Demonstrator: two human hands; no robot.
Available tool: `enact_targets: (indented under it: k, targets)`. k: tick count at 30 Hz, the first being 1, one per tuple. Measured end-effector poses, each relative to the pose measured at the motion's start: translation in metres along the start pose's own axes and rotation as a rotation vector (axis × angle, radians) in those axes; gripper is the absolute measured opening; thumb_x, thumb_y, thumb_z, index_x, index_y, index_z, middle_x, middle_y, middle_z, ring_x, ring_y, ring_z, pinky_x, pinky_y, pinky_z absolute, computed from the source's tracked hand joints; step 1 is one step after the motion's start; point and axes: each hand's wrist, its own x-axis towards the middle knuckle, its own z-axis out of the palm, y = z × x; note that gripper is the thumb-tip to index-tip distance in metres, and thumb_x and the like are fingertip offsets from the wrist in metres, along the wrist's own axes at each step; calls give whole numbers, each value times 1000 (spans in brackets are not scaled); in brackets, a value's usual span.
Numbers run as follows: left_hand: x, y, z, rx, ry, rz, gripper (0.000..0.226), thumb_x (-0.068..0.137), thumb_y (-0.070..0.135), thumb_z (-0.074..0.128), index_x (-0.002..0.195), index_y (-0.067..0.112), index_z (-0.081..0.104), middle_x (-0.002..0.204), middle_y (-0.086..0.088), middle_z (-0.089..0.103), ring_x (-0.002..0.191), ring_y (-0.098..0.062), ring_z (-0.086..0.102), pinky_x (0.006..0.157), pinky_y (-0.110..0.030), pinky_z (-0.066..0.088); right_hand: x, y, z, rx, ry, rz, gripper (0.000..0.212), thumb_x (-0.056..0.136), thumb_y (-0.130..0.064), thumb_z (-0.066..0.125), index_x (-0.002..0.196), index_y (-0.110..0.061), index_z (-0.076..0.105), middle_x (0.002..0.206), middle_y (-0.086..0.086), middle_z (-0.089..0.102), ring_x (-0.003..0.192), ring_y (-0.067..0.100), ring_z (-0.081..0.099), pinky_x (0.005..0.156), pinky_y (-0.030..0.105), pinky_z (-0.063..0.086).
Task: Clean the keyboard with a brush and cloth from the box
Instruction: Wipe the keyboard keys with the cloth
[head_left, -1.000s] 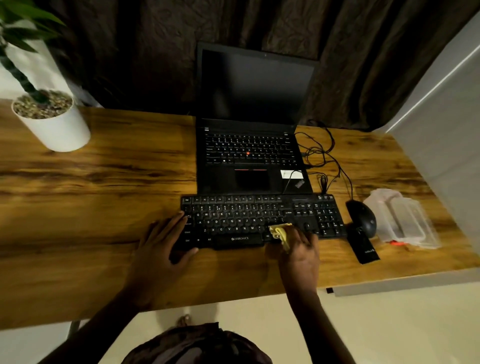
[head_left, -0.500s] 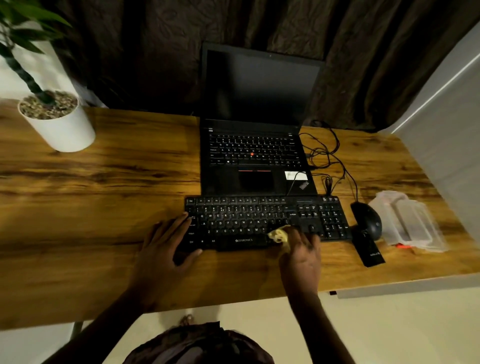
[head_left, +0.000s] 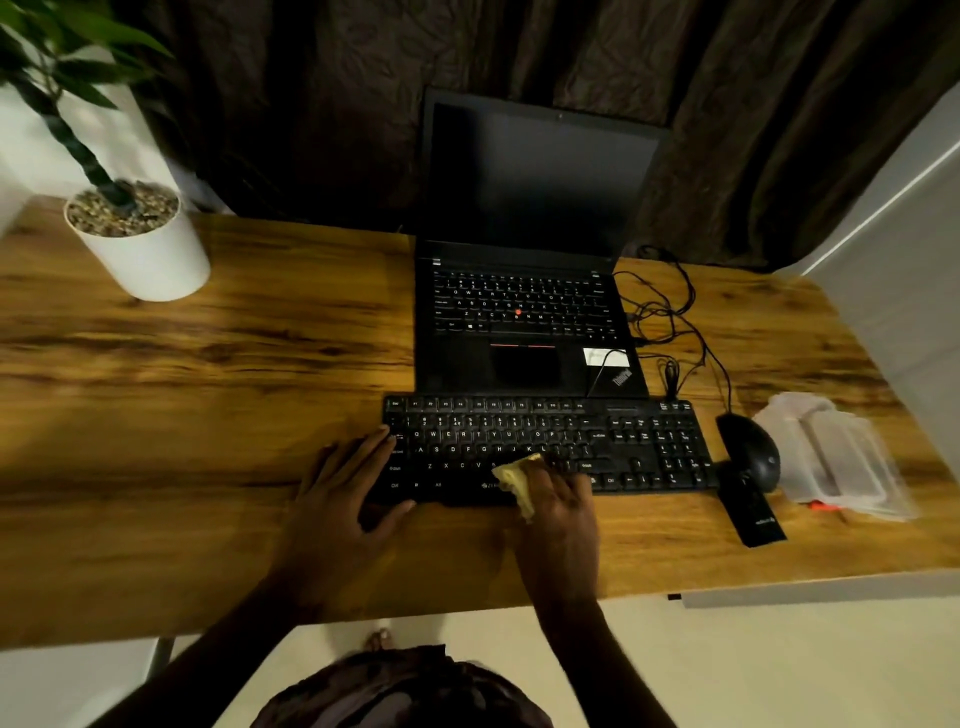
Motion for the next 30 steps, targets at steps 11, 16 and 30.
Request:
enact_targets:
  k: [11,16,30]
  targets:
    - [-2,4,-4,-37,-29,-81,85,86,76,41,155,44,5,159,16,17,149,-20,13,117,-47,17,0,-8,0,39,-23,-40,57,64,-4,83,119,-12,66,107,4,74,96,25,60,68,25,45]
    - [0,0,-2,-37,-43,-101,87,84,79,39,156,42,5,161,11,23,148,-24,17,117,-48,21,1,-46,16,62,-38,-171,48,71,-10,66,120,-7,66,110,11,71,98,31,62,74,37,58]
    - [0,-3,-1,-73,-55,-113,90,80,85,36,155,44,8,160,8,27,148,-27,20,113,-55,30,3,-65,35,-11,-48,-320,54,69,-11,76,121,-7,64,115,9,70,98,28,61,77,37,57]
